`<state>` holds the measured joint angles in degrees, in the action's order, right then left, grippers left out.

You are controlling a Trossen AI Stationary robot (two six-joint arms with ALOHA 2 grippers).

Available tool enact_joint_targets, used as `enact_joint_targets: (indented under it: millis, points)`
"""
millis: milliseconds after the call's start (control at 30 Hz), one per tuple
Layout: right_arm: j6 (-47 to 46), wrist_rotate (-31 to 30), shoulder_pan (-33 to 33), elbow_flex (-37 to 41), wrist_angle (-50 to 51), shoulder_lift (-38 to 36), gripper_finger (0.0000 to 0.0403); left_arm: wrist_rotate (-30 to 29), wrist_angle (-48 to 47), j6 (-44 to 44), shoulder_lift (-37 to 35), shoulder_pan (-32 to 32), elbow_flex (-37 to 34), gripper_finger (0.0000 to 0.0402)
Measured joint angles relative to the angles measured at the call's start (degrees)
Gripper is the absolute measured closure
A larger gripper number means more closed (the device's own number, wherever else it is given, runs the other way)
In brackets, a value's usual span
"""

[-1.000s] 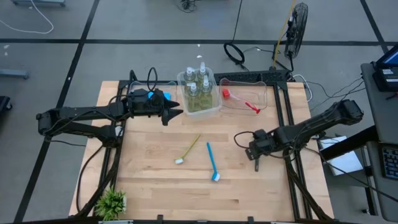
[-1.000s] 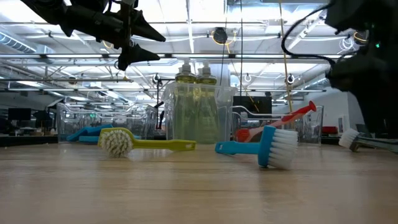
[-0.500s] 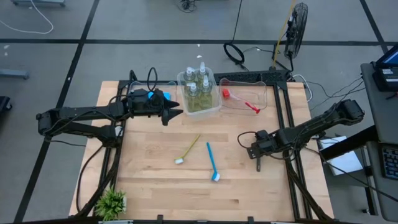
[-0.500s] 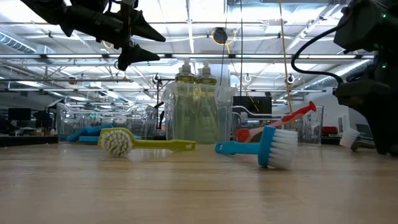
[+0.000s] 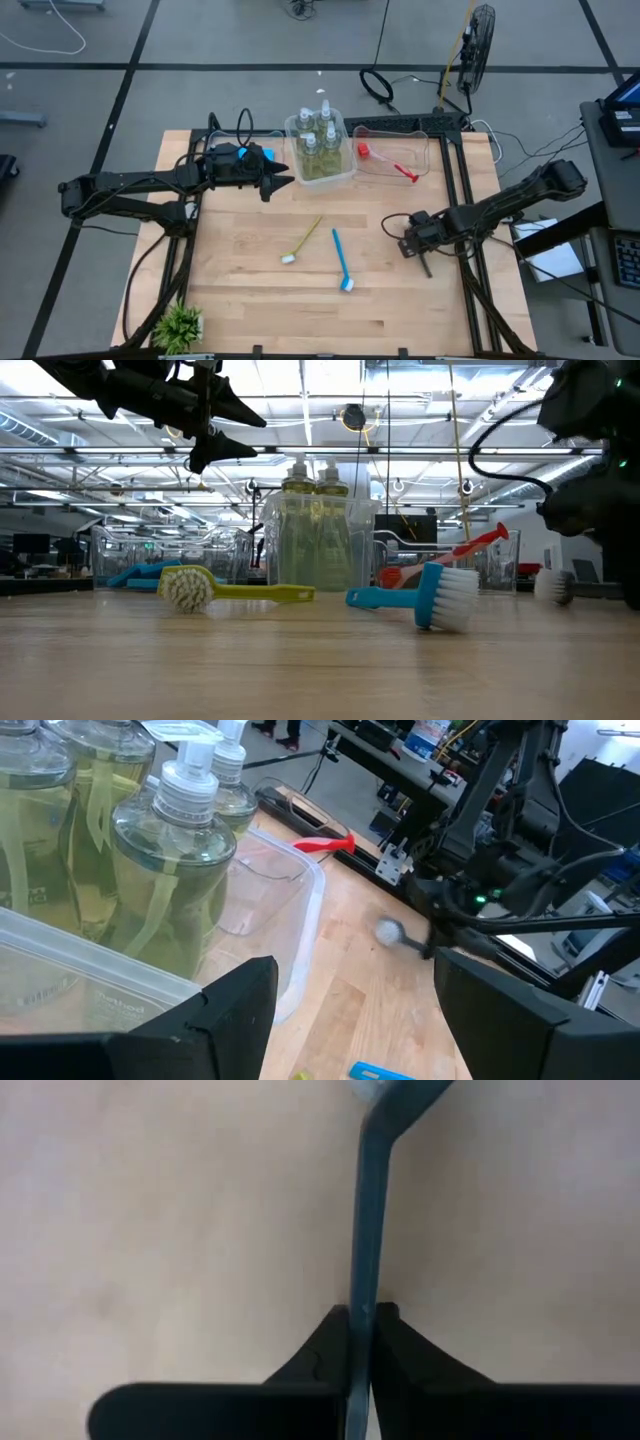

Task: Pick & Place Kitchen Sink Supplies
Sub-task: Put the black dish brush into the right transparent bin

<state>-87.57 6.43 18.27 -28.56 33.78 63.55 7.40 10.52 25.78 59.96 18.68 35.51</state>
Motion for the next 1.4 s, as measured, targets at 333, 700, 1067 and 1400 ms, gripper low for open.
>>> enact_joint_targets:
  millis: [333, 700, 1067, 1400]
  points:
    - [7.59, 6.56, 4.29, -0.09, -25.44, -9.77, 0.0393, 0.02, 0.01, 0.0, 0.0, 0.0, 0.0, 0.0133]
    - [28.6, -13.9, 4.87, -0.13, -53.18, -13.59, 0.0393, 0.04, 0.01, 0.0, 0.0, -0.02, 0.0, 0.0133]
    - [52.32, -34.17, 3.57, -0.13, -56.19, -15.62, 0.0393, 0.04, 0.02, 0.03, 0.0, 0.0, 0.0, 0.0133]
    - [72.63, -47.36, -2.41, -0.13, -52.17, -24.1, 0.0393, 0.04, 0.02, 0.91, 0.0, -0.01, 0.0, 0.0133]
